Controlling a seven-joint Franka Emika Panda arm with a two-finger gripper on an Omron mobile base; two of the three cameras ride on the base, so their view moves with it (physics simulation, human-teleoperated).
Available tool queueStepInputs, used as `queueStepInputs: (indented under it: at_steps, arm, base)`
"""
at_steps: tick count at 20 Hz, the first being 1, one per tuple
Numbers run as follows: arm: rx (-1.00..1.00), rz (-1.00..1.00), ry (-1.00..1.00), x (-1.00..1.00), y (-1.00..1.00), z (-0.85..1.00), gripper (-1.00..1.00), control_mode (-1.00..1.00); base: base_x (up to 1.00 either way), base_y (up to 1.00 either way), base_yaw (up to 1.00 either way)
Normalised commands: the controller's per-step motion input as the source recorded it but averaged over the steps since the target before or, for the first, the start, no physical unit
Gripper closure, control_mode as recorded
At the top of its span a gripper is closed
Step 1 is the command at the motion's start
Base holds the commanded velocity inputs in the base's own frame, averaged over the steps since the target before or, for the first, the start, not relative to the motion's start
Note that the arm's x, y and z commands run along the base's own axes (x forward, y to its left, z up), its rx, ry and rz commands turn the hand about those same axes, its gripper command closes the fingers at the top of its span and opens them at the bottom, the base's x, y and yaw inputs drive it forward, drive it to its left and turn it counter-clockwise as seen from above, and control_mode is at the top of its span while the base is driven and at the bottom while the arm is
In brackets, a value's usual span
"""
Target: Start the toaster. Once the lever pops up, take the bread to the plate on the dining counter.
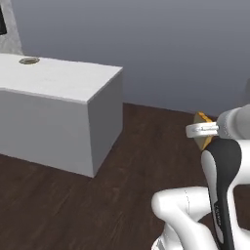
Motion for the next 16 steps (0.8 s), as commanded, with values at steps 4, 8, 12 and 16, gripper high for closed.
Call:
queueStepInputs:
  at_steps: [4,8,12,16]
  arm:
    - [0.0,0.0,0.0,0.0,0.0,0.0,1.0,1.0]
    - [0.0,0.0,0.0,0.0,0.0,0.0,1.0,1.0]
    - [0.0,0.0,0.0,0.0,0.0,0.0,1.0,1.0]
    - [0.0,0.0,0.0,0.0,0.0,0.0,1.0,1.0]
  base:
    - [0.84,0.26,-0.52]
    - [0.91,0.29,-0.5]
    - [0.95,0.33,-0.48]
    - [0.95,0.35,-0.48]
